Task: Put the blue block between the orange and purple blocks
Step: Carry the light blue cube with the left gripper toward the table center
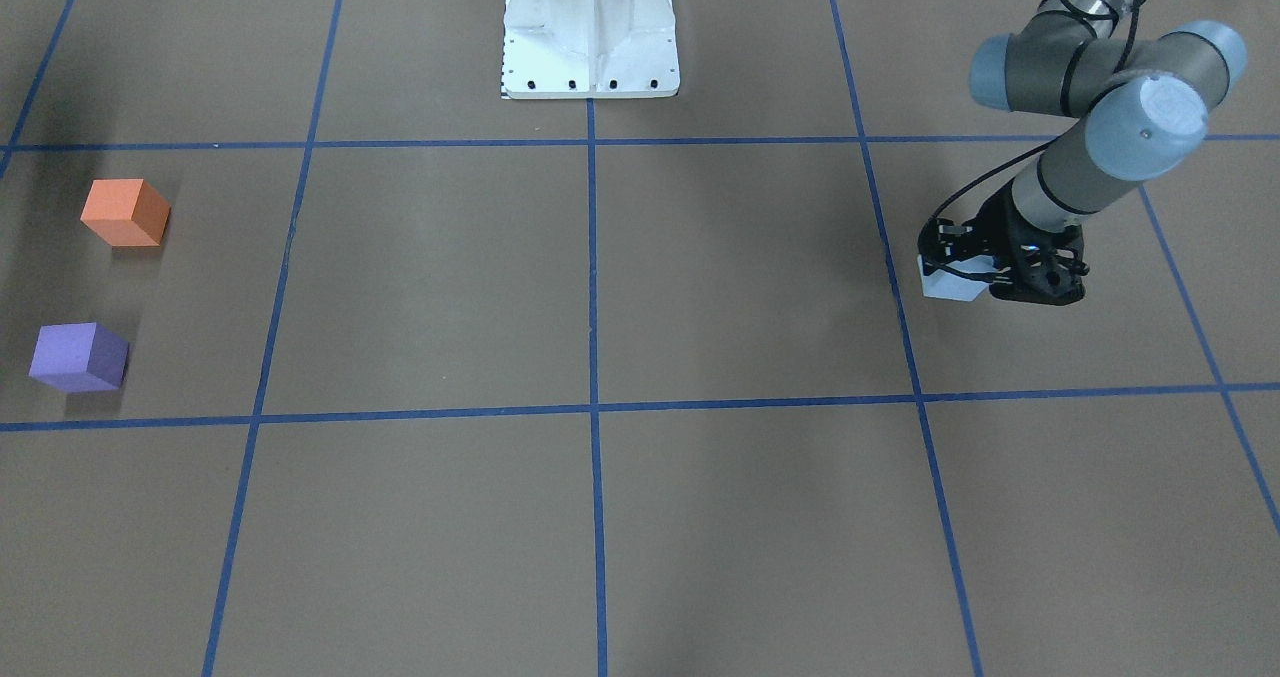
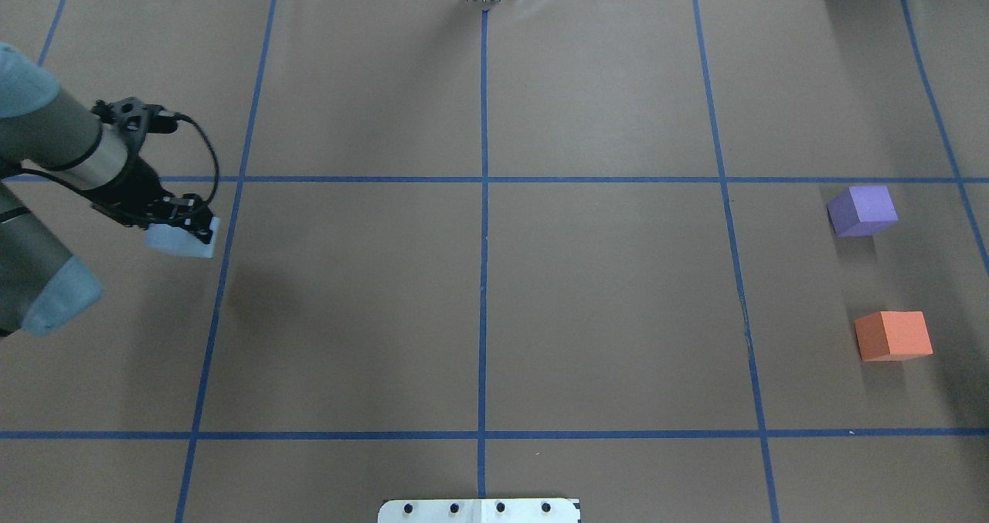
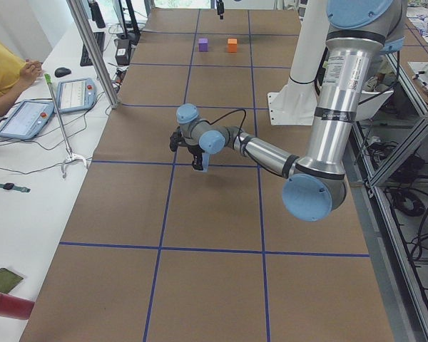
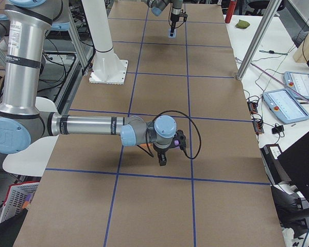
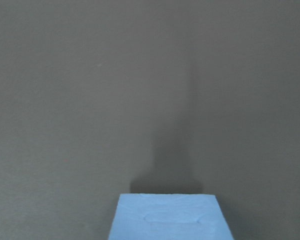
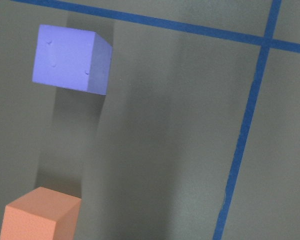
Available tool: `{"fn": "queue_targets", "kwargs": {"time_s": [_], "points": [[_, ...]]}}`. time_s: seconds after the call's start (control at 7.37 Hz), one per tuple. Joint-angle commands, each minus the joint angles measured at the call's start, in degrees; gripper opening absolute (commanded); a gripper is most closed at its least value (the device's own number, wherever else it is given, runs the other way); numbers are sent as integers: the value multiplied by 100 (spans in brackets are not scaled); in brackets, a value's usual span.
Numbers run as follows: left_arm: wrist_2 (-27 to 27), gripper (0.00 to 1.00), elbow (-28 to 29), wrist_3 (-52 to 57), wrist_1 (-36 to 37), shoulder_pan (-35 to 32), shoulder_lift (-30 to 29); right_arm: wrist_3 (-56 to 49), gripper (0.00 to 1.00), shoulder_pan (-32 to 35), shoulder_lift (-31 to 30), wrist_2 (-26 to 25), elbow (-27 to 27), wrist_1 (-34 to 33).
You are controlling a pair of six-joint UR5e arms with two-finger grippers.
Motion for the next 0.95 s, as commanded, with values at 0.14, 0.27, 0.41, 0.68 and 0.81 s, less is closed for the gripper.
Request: {"fn": "queue_targets", "kwargs": {"time_s": [0.14, 0.27, 0.41, 0.68, 0.81], "points": [[900, 0, 255, -2347, 813, 1642, -2419, -17, 100, 4, -51, 92, 4, 255], [1009, 0, 997, -2894, 901, 1943, -3367, -17, 100, 4, -42, 92, 13, 256], [1236, 0, 1901, -3003, 893, 2172, -4186, 10, 100, 4, -33, 75, 5, 256], [1607, 0, 2516, -2987, 815, 2411, -4502, 19, 100, -5, 2, 66, 4, 256], [1791, 0, 2891, -2996, 675, 2446, -4693, 19, 100, -5, 2, 75, 22, 256]]}}
